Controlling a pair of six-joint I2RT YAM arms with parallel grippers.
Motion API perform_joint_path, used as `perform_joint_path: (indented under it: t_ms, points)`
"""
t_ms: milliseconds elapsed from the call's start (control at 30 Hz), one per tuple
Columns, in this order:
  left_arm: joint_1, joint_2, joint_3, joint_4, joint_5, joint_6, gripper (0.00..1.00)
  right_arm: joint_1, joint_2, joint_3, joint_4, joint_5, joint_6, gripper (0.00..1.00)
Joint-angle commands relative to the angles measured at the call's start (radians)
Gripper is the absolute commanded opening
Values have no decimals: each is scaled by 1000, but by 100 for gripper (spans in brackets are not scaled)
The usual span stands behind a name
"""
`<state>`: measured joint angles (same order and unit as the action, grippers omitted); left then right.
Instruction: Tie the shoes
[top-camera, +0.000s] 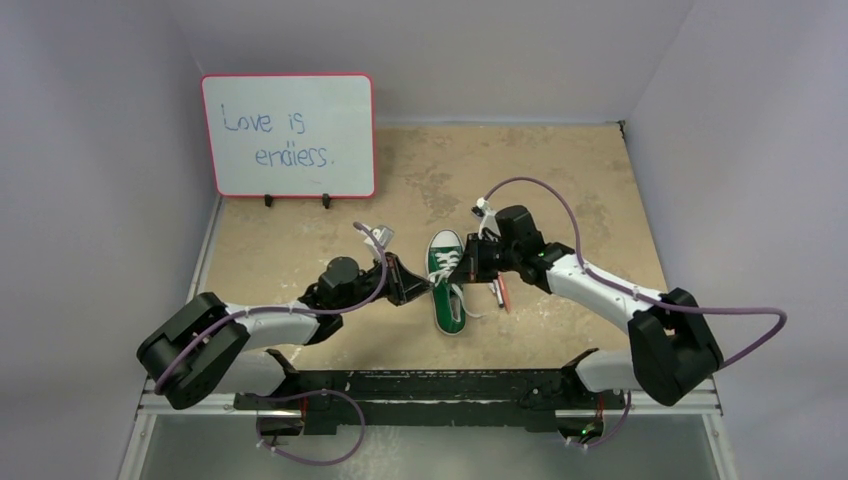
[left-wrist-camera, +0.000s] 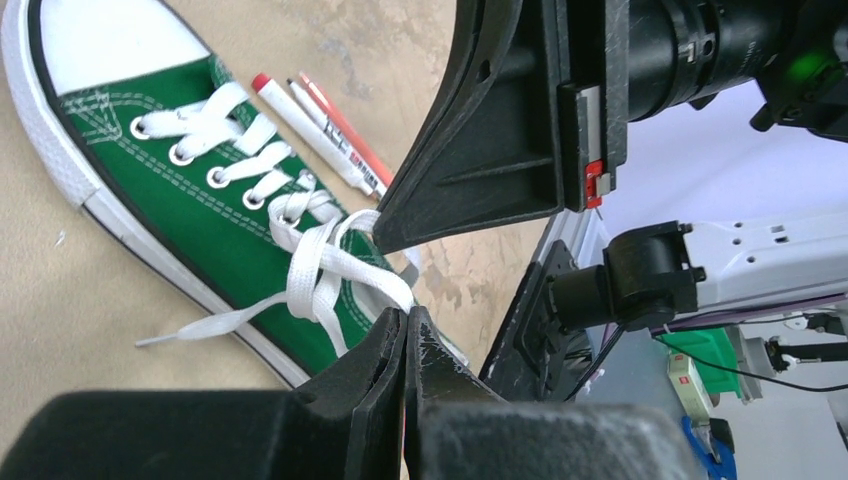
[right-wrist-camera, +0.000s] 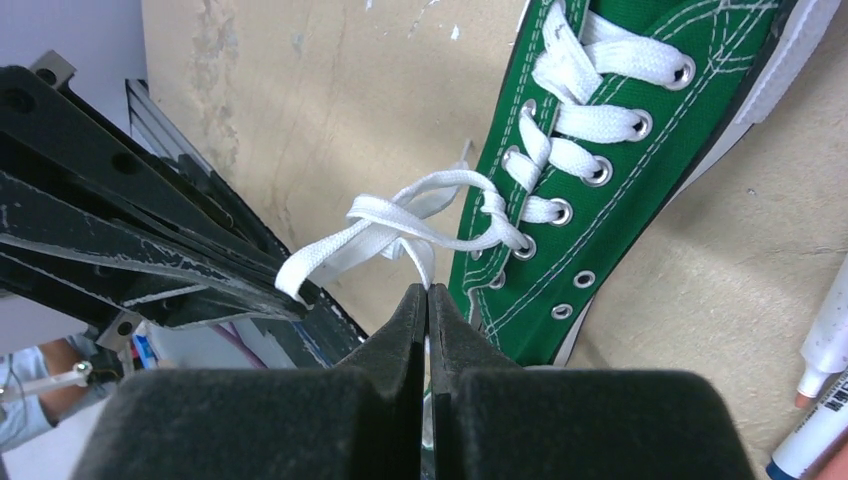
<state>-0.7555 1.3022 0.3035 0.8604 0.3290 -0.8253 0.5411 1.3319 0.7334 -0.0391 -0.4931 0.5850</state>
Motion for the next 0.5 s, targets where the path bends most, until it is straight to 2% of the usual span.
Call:
perform_joint_path:
  t_ms: [0,233,333,467]
  points:
    - [-6,12,8,1,-4,26,0,1,21,-21,84,-4,74,0]
    - [-6,0,-6,-51,-12,49,0,1,40,-31,84,11,91,0]
    - [-7,-37,25,-196,-41,95,0,1,37,-30,74,17,85,0]
    - [-6,-127,48,-374,-112,145,12,1,36,-26,54,22,68,0]
